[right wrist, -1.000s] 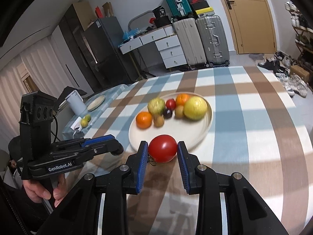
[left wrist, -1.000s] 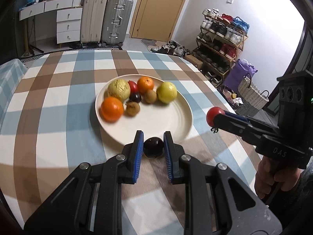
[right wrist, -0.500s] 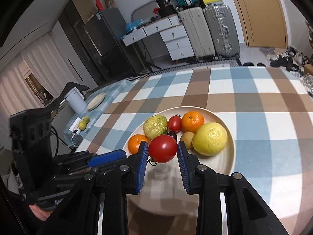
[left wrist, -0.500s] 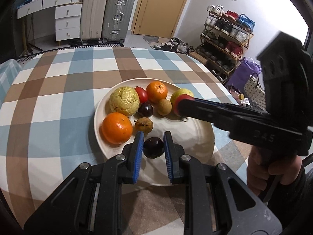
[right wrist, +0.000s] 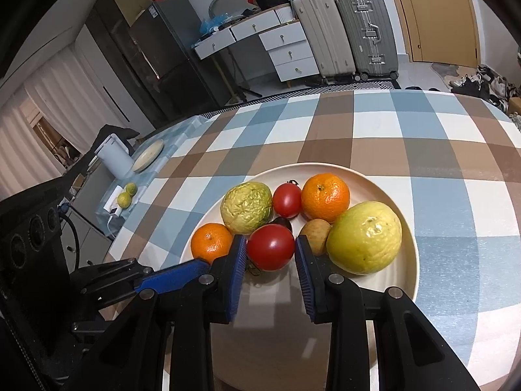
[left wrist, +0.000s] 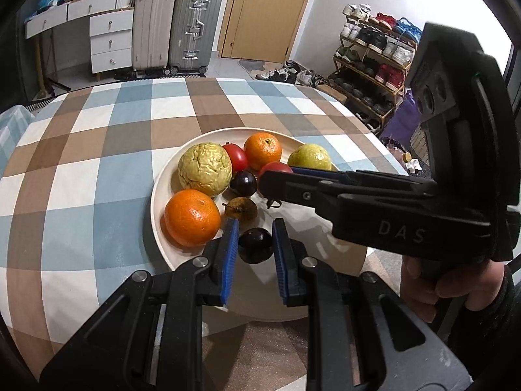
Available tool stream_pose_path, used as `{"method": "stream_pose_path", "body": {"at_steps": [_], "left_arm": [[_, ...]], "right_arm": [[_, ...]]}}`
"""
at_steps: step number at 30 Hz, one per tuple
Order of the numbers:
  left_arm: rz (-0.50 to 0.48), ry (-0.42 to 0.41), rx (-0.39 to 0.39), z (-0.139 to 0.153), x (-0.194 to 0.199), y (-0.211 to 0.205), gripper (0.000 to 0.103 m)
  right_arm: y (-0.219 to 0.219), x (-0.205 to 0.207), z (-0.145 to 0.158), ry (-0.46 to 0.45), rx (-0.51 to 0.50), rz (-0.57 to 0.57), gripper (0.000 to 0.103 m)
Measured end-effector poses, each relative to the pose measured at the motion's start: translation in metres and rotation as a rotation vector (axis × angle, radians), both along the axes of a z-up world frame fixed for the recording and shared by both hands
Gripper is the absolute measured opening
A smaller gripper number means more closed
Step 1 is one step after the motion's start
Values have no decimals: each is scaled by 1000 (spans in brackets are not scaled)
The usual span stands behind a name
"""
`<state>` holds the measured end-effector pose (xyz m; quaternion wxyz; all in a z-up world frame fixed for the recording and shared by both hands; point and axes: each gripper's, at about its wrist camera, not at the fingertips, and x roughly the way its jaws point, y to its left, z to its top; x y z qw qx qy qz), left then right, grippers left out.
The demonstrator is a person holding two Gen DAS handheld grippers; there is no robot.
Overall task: Organize fruits
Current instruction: 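Open both tools to release the tomato and plum on the plate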
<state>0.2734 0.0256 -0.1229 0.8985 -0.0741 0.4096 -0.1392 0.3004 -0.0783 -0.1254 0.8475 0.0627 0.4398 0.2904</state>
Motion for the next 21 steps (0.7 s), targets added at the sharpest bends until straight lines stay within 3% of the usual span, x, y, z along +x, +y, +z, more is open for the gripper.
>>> {"method": "stream_pose_path", "body": {"at_steps": [4, 5, 7, 11, 15, 17, 21], "left_arm": [[19, 3, 4, 2, -1, 1, 19], [25, 3, 11, 3, -1, 1, 19], [31, 2, 11, 5, -2, 2, 19], [54, -15, 33, 15, -11, 3, 36], [64, -47, 47, 31, -25, 3, 39], [76, -66, 56, 40, -34, 3, 52], [113, -124, 71, 62, -56, 5, 71]], "right_arm": [[0, -4, 5, -28, 11, 7, 39], [-1, -5, 8, -39, 18, 5, 48], [-6, -9, 14, -64, 32, -14, 53], [-17, -19, 29, -106, 54, -34, 54], [-30, -38, 46, -169, 52, -75, 71], [-35, -47, 54, -193, 58, -83, 72], [-46, -74, 75, -276, 78, -109, 87]]}}
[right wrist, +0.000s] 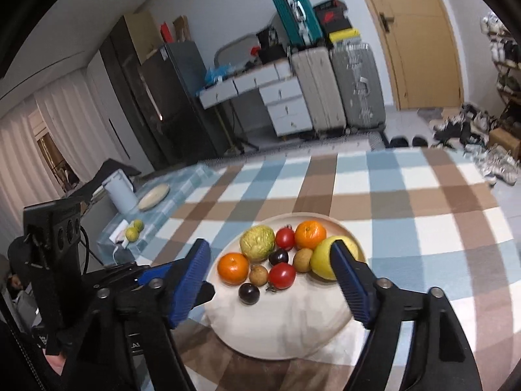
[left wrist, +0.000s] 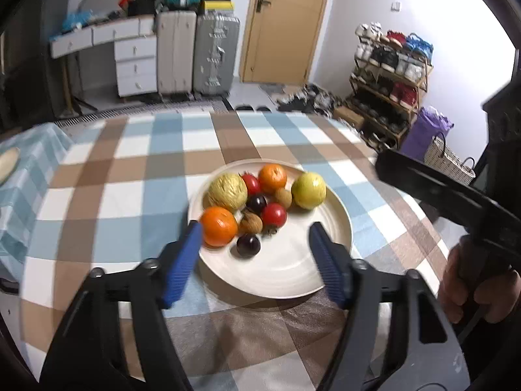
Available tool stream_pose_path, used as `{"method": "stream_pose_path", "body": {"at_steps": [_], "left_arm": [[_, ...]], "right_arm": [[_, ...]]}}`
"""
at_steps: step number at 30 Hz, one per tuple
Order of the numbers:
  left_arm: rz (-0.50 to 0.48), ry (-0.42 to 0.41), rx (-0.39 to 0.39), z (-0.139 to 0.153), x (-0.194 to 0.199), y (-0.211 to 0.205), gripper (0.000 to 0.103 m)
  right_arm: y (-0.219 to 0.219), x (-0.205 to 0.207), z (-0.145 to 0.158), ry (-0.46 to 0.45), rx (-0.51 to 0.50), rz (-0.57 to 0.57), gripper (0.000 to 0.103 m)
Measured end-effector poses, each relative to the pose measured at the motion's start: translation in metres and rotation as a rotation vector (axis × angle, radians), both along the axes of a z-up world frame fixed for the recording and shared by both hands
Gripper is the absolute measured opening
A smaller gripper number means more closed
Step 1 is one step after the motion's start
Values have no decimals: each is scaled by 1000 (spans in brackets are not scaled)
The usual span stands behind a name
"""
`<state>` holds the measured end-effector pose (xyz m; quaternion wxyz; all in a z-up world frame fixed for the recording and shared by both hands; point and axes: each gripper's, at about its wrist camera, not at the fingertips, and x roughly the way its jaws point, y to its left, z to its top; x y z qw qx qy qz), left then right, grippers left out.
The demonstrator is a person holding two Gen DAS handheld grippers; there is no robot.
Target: Organize fruits
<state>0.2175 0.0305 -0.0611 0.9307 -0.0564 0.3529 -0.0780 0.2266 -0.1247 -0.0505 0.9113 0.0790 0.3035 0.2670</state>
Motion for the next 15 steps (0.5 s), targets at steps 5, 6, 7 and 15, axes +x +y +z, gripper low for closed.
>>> {"method": "stream_pose_path", "body": {"at_steps": [5, 6, 7, 15], "left_arm": [[52, -82, 31, 29, -27, 0, 83], [60, -100, 39, 36, -33, -1, 83], [67, -115, 46, 41, -38, -2, 86], [152, -277, 111, 84, -88, -7, 102]], "right_arm": [[-11, -39, 28, -135, 28, -15, 95], [-13, -47, 33, -161, 32, -18, 98], [-14, -54, 38, -188, 33, -22, 99], [-24, -108, 69, -367, 22, -58, 103]]}}
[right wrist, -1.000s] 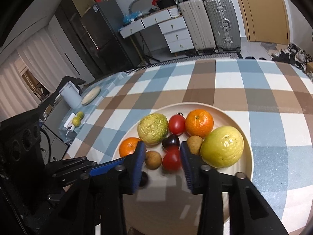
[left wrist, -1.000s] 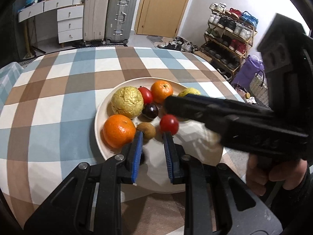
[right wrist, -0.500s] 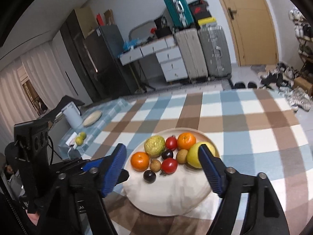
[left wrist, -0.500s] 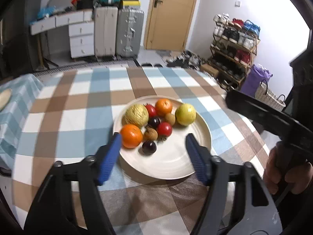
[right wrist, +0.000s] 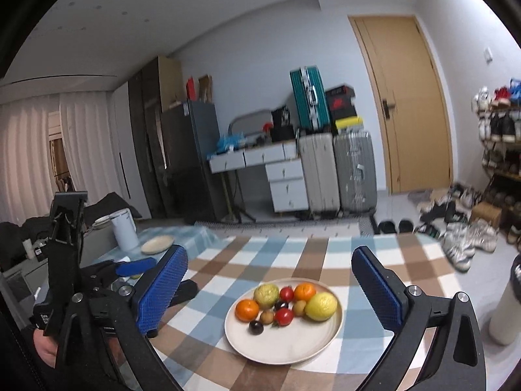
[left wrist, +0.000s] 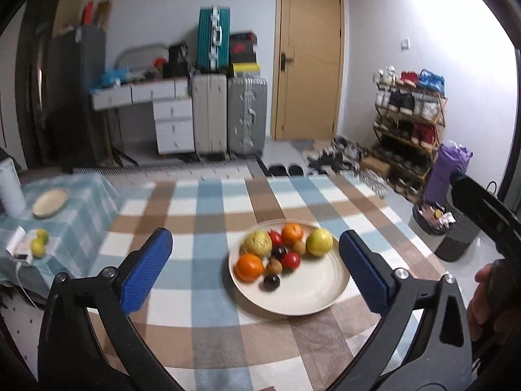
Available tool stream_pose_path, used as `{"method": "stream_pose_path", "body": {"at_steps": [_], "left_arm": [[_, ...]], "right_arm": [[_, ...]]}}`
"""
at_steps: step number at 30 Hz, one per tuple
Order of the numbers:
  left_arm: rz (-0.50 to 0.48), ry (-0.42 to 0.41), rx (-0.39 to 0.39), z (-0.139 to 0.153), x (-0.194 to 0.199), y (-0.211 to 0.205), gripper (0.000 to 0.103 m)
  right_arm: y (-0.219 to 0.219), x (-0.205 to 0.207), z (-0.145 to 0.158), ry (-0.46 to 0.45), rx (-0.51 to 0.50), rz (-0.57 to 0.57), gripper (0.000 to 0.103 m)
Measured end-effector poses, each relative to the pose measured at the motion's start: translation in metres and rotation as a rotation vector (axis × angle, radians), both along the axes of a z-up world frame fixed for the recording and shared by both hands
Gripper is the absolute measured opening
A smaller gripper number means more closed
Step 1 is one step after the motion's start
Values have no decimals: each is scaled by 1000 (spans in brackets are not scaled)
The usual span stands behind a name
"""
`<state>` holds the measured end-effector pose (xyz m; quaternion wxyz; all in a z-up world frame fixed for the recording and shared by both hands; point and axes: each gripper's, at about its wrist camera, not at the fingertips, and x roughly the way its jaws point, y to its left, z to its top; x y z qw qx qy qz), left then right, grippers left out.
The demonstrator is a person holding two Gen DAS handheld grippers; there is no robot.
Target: Organize fruits
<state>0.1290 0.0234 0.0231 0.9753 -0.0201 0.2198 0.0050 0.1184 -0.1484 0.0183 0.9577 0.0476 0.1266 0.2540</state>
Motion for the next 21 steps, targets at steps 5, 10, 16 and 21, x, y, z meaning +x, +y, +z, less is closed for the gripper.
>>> {"method": "stream_pose_path", "body": {"at_steps": [5, 10, 16, 21], "left_arm": [[22, -107, 42, 18, -31, -3, 102], [25, -158, 26, 26, -61, 2, 102], [33, -184, -9, 18, -87, 15, 102], [67, -200, -8, 4, -93, 27, 102]], "right_arm": [[-7, -26, 6, -70, 14, -7, 103], [-14, -47, 9, -125, 18, -40, 103], [-14, -71, 4, -184, -36, -58, 103], [-12, -83, -6, -198, -79, -68, 103]]}}
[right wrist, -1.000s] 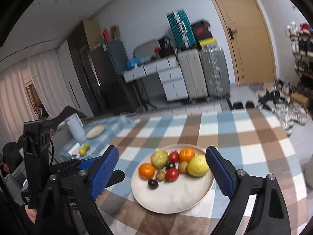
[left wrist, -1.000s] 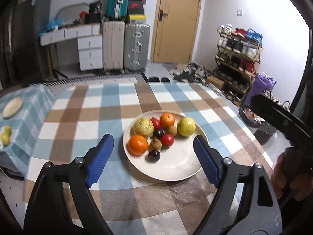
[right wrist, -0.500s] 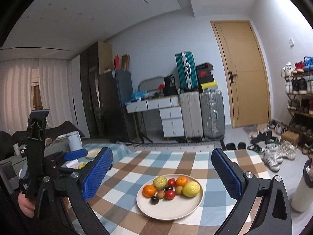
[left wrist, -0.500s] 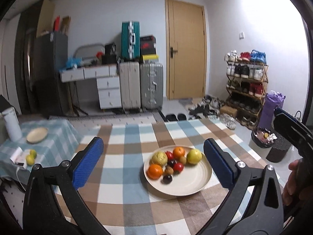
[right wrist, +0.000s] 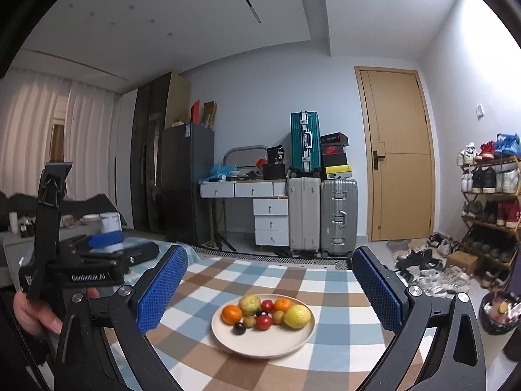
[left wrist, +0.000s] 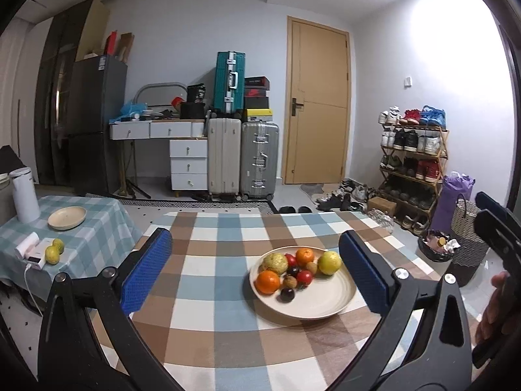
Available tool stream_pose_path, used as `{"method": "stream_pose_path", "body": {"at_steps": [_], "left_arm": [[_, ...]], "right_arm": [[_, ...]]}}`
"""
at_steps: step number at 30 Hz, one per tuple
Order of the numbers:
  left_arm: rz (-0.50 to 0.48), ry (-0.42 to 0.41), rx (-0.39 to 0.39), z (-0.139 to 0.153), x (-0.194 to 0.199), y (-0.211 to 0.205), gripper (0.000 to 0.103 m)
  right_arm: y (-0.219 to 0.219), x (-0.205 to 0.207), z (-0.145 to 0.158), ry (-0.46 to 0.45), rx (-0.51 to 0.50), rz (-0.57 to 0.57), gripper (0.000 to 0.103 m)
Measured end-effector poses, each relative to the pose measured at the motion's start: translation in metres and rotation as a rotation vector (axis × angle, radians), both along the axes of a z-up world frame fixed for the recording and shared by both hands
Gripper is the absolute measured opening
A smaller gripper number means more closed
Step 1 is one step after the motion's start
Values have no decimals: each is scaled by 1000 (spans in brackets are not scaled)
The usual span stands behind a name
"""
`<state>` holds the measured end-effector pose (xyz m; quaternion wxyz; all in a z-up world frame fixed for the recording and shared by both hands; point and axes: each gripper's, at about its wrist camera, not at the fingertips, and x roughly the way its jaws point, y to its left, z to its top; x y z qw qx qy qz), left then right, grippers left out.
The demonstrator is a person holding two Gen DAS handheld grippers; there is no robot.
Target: Organize fruits
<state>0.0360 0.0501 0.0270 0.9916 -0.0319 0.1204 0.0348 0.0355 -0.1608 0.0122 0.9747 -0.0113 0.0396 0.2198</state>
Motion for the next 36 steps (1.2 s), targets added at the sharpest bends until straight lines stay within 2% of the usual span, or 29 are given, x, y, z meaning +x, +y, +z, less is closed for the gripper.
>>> {"method": "stream_pose_path", "body": {"at_steps": [10, 21, 29, 36], "left_arm": [[14, -30, 35, -35, -3, 7, 102], [20, 60, 7, -81, 25, 21, 102], [0, 96, 12, -109, 43, 24, 102], [-11, 90, 31, -108, 45, 21, 102]], "right_arm": [[4, 3, -30, 24, -17, -25, 103], [4, 21, -58, 100, -50, -47, 103], [8, 33, -77, 161, -83, -65, 103], [7, 45, -92, 233, -97, -72, 103]]}}
